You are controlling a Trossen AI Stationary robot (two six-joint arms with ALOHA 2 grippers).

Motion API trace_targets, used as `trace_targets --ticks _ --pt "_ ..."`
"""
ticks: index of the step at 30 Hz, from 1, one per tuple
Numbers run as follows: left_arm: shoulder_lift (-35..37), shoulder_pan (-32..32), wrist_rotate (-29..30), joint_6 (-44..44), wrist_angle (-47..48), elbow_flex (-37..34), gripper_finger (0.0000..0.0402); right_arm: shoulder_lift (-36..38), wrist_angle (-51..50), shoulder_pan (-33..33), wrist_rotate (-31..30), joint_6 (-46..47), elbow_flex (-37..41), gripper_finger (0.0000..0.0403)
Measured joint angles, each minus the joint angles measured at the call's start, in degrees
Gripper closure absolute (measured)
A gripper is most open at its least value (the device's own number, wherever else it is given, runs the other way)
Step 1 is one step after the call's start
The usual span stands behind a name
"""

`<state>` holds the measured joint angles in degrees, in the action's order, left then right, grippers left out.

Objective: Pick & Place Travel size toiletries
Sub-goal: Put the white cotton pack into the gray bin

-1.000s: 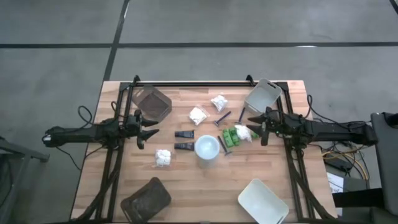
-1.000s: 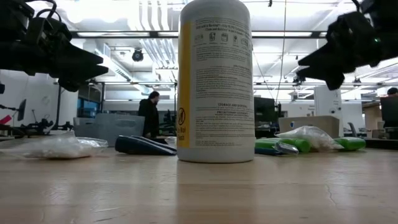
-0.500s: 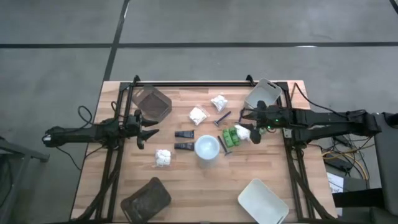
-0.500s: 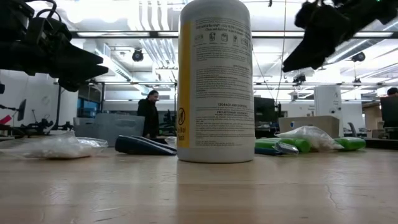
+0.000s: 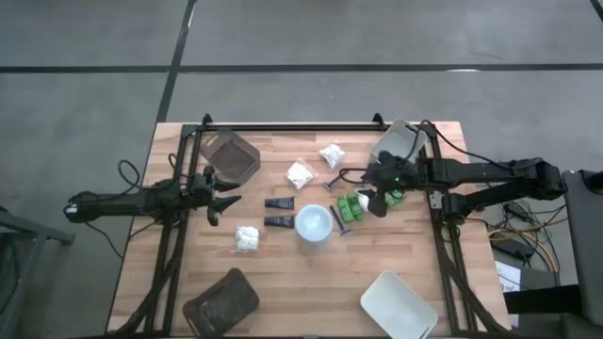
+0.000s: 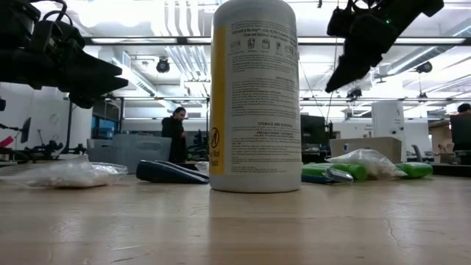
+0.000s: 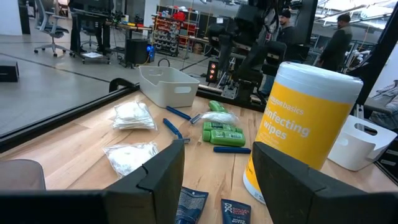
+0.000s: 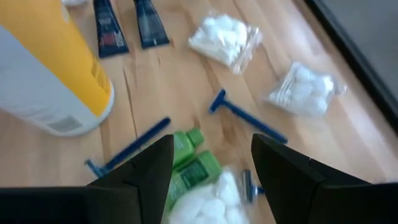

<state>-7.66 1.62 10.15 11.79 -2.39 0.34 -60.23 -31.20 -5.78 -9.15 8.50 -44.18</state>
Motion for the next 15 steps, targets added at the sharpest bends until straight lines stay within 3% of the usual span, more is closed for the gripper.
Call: trace_targets --ticks 15 --pt "0.00 0.00 0.00 0.00 -0.06 0.00 0.0206 -3.57 -2.36 -0.16 0.00 3.88 5.90 0.0226"
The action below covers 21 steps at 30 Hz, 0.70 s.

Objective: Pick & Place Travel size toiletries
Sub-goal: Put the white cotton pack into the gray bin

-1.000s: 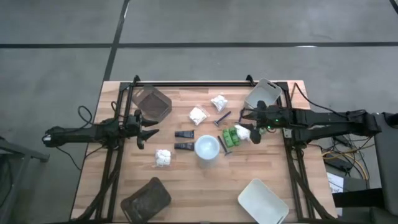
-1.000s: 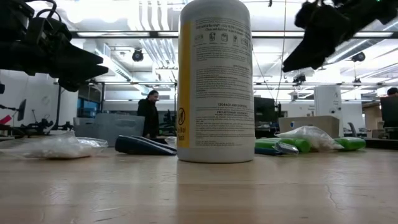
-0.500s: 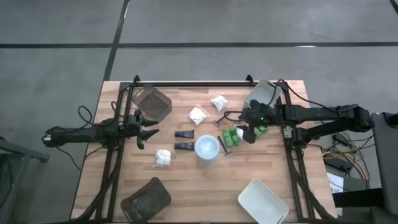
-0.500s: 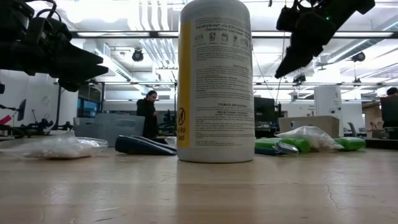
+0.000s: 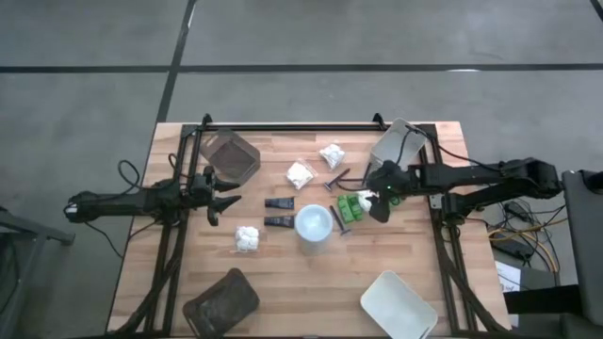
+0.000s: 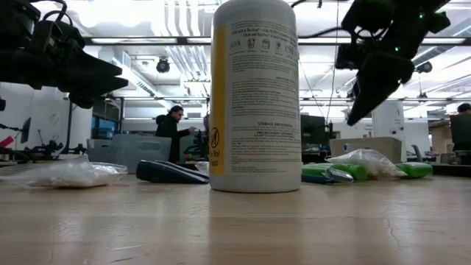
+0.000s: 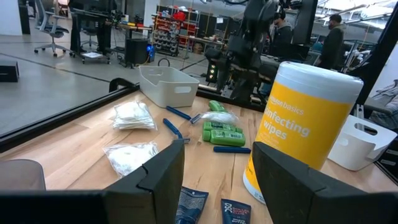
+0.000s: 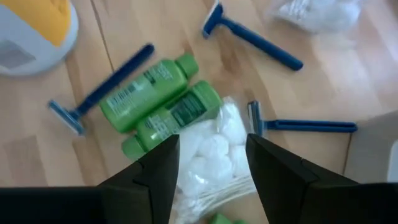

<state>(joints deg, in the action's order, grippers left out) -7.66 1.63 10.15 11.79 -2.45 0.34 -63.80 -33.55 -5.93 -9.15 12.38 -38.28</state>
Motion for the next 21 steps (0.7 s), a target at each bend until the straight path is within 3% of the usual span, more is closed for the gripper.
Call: trace_targets --ticks 21 --pt "0.00 0.00 0.01 0.00 -0.05 0.00 0.0206 -17.02 4.54 -0.02 2.28 -3.93 -0.25 0.0277"
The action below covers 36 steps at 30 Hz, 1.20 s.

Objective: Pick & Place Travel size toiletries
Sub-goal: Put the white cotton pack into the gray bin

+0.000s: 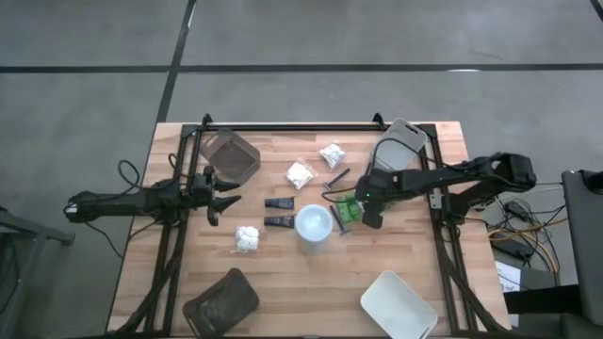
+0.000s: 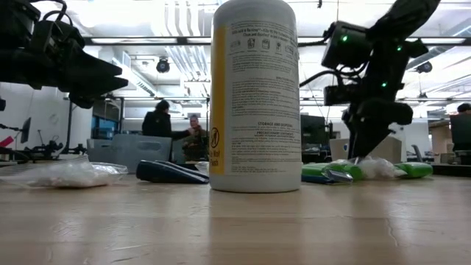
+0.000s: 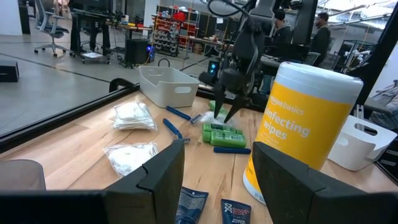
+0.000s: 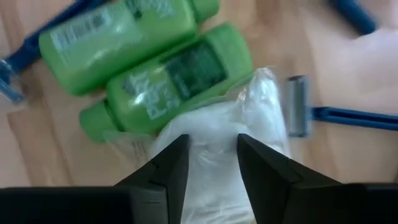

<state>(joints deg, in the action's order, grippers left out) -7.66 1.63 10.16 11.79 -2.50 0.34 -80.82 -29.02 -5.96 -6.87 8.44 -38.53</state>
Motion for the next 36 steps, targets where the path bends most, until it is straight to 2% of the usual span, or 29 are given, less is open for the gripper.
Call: trace_targets --ticks 4,16,23,36 --pt "0.00 -0.02 -0.01 0.00 0.00 0.00 0.0206 -2.38 0.21 -0.11 3.66 -0.93 -0.10 0.0294" --pt "0.00 -0.02 -0.01 0.00 -0.02 0.00 0.0206 0.24 -0.19 -0.33 4.54 -1.20 -0.21 0.0390" --pt "0.00 -0.02 -0.01 0.00 -0.02 0.00 0.0206 4.73 -0.84 -0.33 4.56 -0.93 -0.21 0.0394" --pt "0.00 -0.01 -0.01 0.00 -0.02 0.00 0.0206 16.63 -0.70 -0.48 4.45 7.43 -0.23 0.0394"
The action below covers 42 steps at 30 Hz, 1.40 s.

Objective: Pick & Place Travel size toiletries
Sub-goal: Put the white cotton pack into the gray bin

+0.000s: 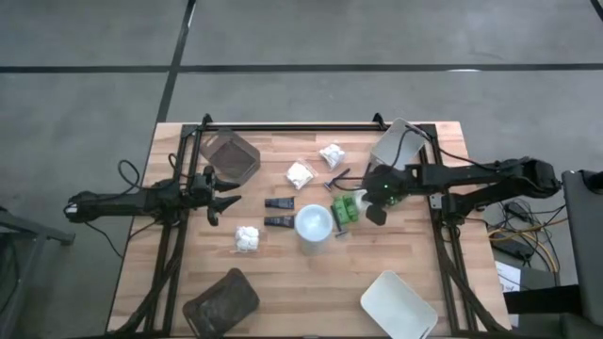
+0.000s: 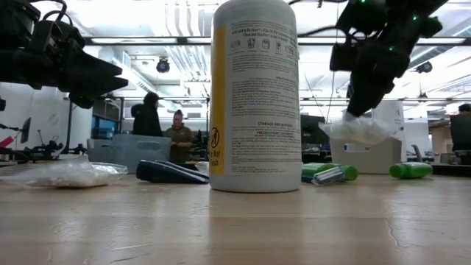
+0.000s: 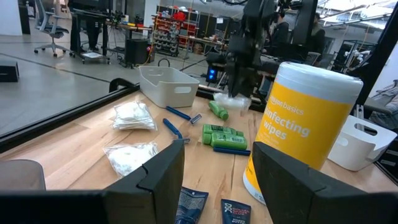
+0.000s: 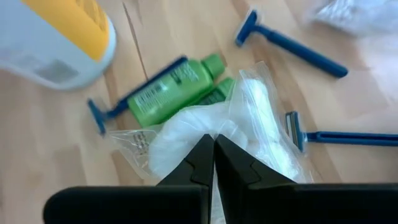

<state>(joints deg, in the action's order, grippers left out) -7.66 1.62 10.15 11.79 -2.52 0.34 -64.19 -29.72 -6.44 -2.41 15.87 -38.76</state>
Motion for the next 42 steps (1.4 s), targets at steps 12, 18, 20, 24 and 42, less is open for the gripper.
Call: trace_targets --ticks 12,18,20,24,42 --pt "0.00 -0.01 0.00 0.00 0.00 0.00 0.0206 6.78 0.22 0.00 -0.64 3.20 -1.35 0.0394" --pt "0.00 -0.01 0.00 0.00 -0.02 0.00 0.0206 7.09 0.27 -0.53 -0.74 3.12 -1.80 0.0394" --pt "0.00 -0.01 0.00 0.01 -0.02 0.00 0.0206 7.08 0.29 -1.36 -0.77 3.01 -1.86 0.0394" --pt "0.00 0.01 0.00 0.01 -0.02 0.00 0.0206 7.07 0.29 -3.79 -0.77 1.98 -1.86 0.0394" --pt "0.00 0.01 0.00 0.00 -0.02 0.00 0.0206 7.07 0.55 -19.19 -0.77 -0.04 -1.86 0.0394"
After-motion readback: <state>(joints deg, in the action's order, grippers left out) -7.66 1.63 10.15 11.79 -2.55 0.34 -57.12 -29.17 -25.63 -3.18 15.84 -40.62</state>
